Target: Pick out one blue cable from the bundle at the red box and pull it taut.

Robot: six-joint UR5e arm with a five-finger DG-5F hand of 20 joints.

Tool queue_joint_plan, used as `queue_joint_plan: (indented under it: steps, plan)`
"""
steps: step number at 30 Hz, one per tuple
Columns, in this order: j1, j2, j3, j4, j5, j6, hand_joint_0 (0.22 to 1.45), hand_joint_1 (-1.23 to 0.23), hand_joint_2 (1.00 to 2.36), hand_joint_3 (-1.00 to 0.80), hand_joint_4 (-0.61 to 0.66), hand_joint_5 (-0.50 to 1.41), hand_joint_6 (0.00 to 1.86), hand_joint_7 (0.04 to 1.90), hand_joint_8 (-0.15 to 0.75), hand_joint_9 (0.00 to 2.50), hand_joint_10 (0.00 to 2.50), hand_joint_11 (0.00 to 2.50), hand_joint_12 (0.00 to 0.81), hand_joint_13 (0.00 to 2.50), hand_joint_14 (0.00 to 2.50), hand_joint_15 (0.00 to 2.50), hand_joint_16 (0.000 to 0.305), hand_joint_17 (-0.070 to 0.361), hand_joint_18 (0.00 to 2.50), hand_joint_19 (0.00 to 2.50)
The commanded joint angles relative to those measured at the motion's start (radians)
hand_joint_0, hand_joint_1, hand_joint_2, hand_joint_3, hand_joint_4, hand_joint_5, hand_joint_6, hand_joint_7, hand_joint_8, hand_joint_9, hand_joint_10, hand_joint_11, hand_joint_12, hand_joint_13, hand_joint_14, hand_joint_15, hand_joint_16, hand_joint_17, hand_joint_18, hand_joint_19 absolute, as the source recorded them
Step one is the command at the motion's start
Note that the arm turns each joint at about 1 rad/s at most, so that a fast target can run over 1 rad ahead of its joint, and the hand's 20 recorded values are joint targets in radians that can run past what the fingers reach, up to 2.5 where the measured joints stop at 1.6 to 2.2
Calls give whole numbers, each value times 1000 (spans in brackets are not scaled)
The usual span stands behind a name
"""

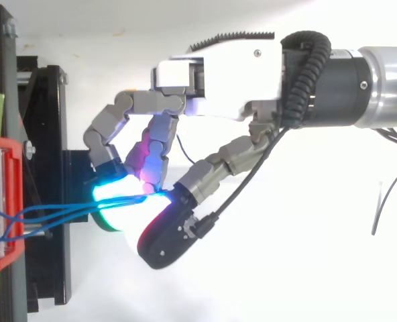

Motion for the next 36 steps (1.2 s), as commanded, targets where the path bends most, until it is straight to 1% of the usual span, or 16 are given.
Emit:
queue_joint_plan:
  steps: [1, 4, 6, 7, 10, 13, 15, 16, 18, 19, 23, 25, 28, 33, 35, 36]
  plan:
    - [0, 0, 0, -1, 0, 0, 639, -888, 1000, -500, -4, -107, 926, 1142, 282, 1278, 31, 913, 334, 916, 25, 583, 47, 106, 885, 618]
    - [-1, 0, 0, 0, 0, 0, 580, -865, 1000, -500, 61, -107, 920, 1085, 284, 1281, 30, 906, 344, 915, 23, 591, 48, 109, 888, 624]
    - [-1, 0, 0, 0, 0, 0, 513, -832, 1000, -500, 104, -109, 915, 990, 291, 1267, 29, 900, 359, 918, 24, 582, 52, 116, 896, 614]
    - [-1, 0, 0, 0, 0, 0, 478, -807, 1000, -500, 107, -112, 918, 946, 299, 1271, 27, 908, 372, 922, 22, 587, 54, 122, 916, 612]
    - [-1, 0, 0, 0, -1, 0, 443, -756, 1000, -500, 113, -116, 919, 890, 311, 1273, 26, 888, 389, 923, 21, 580, 58, 130, 916, 611]
    - [-1, 0, 0, 0, -1, 0, 430, -724, 1000, -500, 120, -120, 918, 859, 313, 1269, 26, 889, 394, 926, 22, 574, 59, 134, 929, 611]
    - [-1, 0, 0, 0, -1, 0, 428, -647, 1000, -500, 118, -123, 916, 830, 315, 1263, 27, 882, 398, 922, 21, 573, 60, 134, 929, 608]
    - [-1, 0, 0, 0, -1, 0, 443, -572, 1000, -500, 110, -123, 914, 817, 313, 1260, 26, 878, 390, 918, 20, 580, 59, 133, 916, 616]
    - [-1, 0, 0, -1, -1, 0, 480, -487, 1000, -500, 77, -124, 907, 849, 299, 1256, 24, 879, 378, 907, 21, 582, 55, 124, 887, 641]
    - [-1, 0, 0, 0, -1, 0, 538, -472, 1000, -500, 34, -127, 906, 878, 275, 1240, 28, 893, 362, 898, 23, 588, 51, 115, 853, 663]
    - [-1, 0, 0, 0, -1, 0, 597, -539, 1000, -500, -11, -126, 916, 887, 269, 1231, 29, 909, 346, 897, 24, 599, 49, 109, 851, 685]
    - [-1, 0, 2, 0, -1, 0, 614, -623, 1008, -411, 7, -123, 925, 902, 274, 1232, 28, 901, 344, 911, 24, 603, 49, 110, 874, 677]
    - [-1, 0, 2, 0, -1, 0, 607, -670, 1016, -323, 28, -122, 930, 922, 277, 1248, 27, 916, 345, 922, 24, 606, 48, 109, 872, 678]
    - [-1, 0, 2, 0, -1, 0, 623, -757, 1018, -265, 34, -122, 938, 936, 280, 1242, 30, 928, 348, 929, 25, 610, 48, 109, 887, 675]
    - [-1, 0, 2, 0, -1, 0, 631, -783, 1019, -243, 22, -122, 940, 944, 282, 1242, 28, 919, 348, 930, 23, 611, 48, 109, 892, 674]
    - [-1, 0, 2, 0, -1, 0, 657, -824, 1020, -229, -3, -122, 942, 972, 283, 1246, 29, 916, 349, 933, 26, 600, 48, 109, 894, 668]
